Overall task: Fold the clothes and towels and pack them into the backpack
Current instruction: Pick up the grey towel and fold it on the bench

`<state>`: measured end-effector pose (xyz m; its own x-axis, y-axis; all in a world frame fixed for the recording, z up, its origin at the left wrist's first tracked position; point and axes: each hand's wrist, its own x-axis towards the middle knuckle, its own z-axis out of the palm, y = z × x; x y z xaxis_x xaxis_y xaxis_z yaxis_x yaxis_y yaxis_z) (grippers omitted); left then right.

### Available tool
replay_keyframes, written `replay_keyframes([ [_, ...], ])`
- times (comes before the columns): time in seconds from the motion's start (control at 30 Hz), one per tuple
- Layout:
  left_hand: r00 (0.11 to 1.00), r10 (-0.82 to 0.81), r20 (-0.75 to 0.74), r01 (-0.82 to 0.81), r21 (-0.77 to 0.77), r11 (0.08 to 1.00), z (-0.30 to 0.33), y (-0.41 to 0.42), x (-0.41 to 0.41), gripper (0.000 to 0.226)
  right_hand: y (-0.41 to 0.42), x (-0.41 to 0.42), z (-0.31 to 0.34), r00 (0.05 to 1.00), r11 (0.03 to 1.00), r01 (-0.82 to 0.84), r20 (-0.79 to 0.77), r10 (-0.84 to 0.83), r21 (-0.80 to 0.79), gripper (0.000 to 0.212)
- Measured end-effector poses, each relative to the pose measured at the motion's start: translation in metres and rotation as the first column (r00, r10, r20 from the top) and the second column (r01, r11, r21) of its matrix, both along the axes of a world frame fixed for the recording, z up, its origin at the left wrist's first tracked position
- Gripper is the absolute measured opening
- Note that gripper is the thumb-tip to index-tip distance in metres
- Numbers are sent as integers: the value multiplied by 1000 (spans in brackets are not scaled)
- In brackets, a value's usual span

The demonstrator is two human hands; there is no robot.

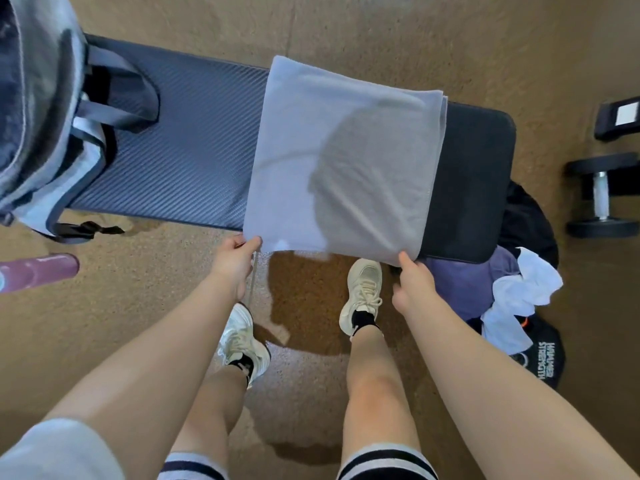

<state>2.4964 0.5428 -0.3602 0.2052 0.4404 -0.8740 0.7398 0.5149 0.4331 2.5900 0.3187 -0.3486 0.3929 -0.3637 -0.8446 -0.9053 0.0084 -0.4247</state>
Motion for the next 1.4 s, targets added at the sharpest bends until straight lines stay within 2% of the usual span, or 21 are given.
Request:
replay_keyframes([
  [0.17,998,-19,58,20,-18,1000,6,4,-16,24,-7,-12,5,1000,1000,-28,9,28,4,33],
  [0.3,992,-28,125,24,32,999,39,6,-25,24,-18,-21,35,999,999,-36,-8,37,34,24],
  [0.37,991,-48,125,39,68,997,59,7,-28,20,-23,-24,57,996,996,-85,2,85,-18,20],
  [0.47,983,-145,110,129,141,982,96,7,-33,25,-28,-26,95,979,967,-195,30,202,-164,26],
  [0.53,964,-231,130,202,200,959,120,8,-32,27,-29,-23,119,957,945,-269,54,283,-186,16],
  [0.63,937,-318,145,272,269,924,144,13,-14,21,-26,-5,142,918,922,-358,125,376,-146,6],
  [0.73,925,-330,190,265,300,916,150,20,19,11,-22,29,150,915,929,-368,157,371,-50,15],
  [0.8,911,-355,208,279,323,904,144,22,40,24,-18,52,145,920,924,-375,145,363,67,22],
  [0.83,911,-368,185,290,346,892,137,23,50,26,-17,62,138,908,910,-408,135,396,73,26],
  [0.9,910,-408,71,341,427,837,118,26,67,22,-17,79,116,830,836,-544,105,548,-67,26],
  [1.0,906,-421,-34,377,517,769,85,32,92,12,-18,102,84,715,712,-649,104,691,-268,10],
  [1.13,926,-372,-67,343,564,751,56,39,126,10,-18,125,52,665,658,-664,121,737,-356,21],
  [1.27,914,-384,-131,378,620,687,37,40,144,15,-11,141,31,639,621,-655,124,759,-431,14],
  [1.33,919,-383,-91,342,666,663,32,35,143,27,-6,141,26,621,589,-614,140,771,-525,16],
  [1.37,909,-414,-54,331,696,637,29,30,139,35,-3,137,24,535,500,-602,150,831,-623,19],
  [1.4,867,-497,-28,349,747,566,26,23,135,39,1,130,21,379,366,-590,153,913,-720,22],
])
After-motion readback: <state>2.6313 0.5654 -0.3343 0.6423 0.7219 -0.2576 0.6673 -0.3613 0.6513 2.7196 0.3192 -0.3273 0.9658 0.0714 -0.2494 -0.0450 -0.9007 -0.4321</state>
